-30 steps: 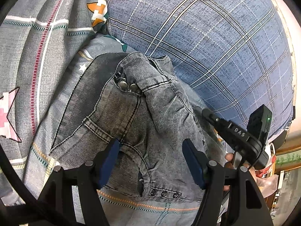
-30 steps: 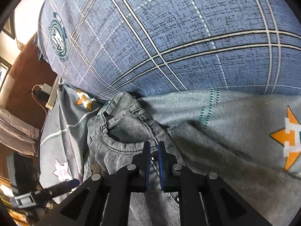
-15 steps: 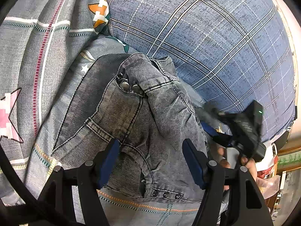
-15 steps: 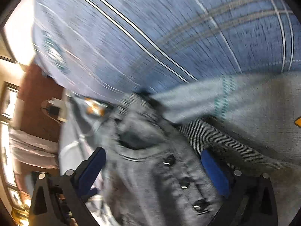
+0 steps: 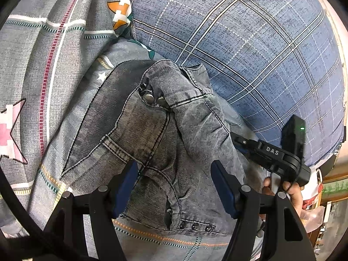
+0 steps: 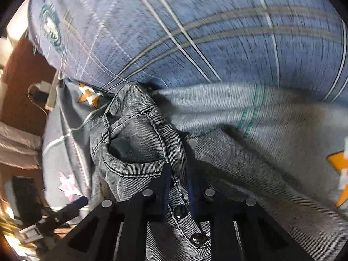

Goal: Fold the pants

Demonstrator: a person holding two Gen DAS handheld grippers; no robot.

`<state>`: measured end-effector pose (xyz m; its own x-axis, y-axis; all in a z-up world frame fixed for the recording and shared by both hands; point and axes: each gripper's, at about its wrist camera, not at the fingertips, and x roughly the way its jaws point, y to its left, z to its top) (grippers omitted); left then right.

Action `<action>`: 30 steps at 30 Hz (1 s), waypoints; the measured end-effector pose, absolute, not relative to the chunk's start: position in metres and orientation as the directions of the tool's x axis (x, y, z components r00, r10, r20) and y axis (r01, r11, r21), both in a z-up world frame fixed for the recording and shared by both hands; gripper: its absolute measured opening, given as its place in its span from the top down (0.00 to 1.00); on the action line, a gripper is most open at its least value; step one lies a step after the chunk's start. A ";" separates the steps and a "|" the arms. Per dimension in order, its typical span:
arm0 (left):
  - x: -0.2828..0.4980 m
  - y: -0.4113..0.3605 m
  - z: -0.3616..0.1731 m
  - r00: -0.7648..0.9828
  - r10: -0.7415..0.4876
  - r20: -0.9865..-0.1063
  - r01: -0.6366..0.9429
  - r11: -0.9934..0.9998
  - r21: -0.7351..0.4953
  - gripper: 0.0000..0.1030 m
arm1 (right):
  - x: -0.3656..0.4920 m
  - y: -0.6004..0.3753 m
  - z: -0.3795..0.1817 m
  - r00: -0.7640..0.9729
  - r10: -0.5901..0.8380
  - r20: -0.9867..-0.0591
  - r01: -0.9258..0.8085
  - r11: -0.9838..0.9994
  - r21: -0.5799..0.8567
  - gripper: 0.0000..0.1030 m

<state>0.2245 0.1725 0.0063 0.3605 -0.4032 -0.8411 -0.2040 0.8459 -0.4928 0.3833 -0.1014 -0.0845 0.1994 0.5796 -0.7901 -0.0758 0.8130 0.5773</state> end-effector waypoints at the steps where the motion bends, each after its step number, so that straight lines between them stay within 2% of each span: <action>1: 0.225 0.172 0.006 0.359 -0.399 -0.844 -0.204 0.848 -0.488 0.32 | 0.385 -0.106 -0.093 0.193 0.595 -0.780 -0.044 0.799 0.599 0.78; 3: 0.225 0.172 0.005 0.358 -0.401 -0.843 -0.205 0.847 -0.490 0.32 | 0.377 -0.117 -0.093 0.197 0.627 -0.754 -0.010 0.770 0.638 0.80; 4: 0.226 0.173 0.005 0.360 -0.401 -0.842 -0.207 0.846 -0.491 0.32 | 0.375 -0.116 -0.087 0.201 0.622 -0.757 -0.032 0.776 0.630 0.86; 5: 0.225 0.174 0.006 0.364 -0.402 -0.840 -0.208 0.844 -0.494 0.32 | 0.370 -0.115 -0.077 0.211 0.622 -0.754 -0.058 0.778 0.625 0.98; 12: 0.220 0.183 0.020 0.427 -0.409 -0.806 -0.203 0.826 -0.526 0.32 | 0.293 -0.067 0.000 0.310 0.605 -0.733 -0.329 0.792 0.515 0.98; 14: 0.218 0.186 0.024 0.442 -0.415 -0.795 -0.201 0.818 -0.538 0.32 | 0.263 -0.050 0.009 0.330 0.603 -0.726 -0.399 0.786 0.471 0.98; 17: 0.212 0.184 0.029 0.445 -0.404 -0.799 -0.183 0.833 -0.523 0.32 | 0.225 -0.028 0.002 0.324 0.645 -0.692 -0.449 0.749 0.488 0.98; 20: 0.211 0.176 0.025 0.407 -0.354 -0.842 -0.174 0.875 -0.452 0.30 | 0.202 -0.019 -0.013 0.340 0.660 -0.670 -0.456 0.739 0.497 0.98; 23: 0.208 0.177 0.011 0.365 -0.282 -0.887 -0.214 0.902 -0.375 0.30 | 0.190 -0.020 -0.033 0.330 0.729 -0.599 -0.431 0.681 0.591 0.95; 26: 0.207 0.186 -0.006 0.318 -0.181 -0.931 -0.284 0.918 -0.276 0.30 | 0.190 -0.018 -0.046 0.282 0.734 -0.618 -0.408 0.675 0.615 0.95; 30: 0.201 0.206 -0.013 0.342 -0.217 -0.914 -0.367 0.865 -0.342 0.31 | 0.187 -0.023 -0.039 0.301 0.745 -0.595 -0.391 0.665 0.636 0.95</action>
<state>0.2010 0.2060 -0.0130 0.3417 -0.2167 -0.9145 -0.3671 0.8650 -0.3421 0.1871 -0.0234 -0.0392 0.3010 0.7453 -0.5950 -0.3907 0.6655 0.6360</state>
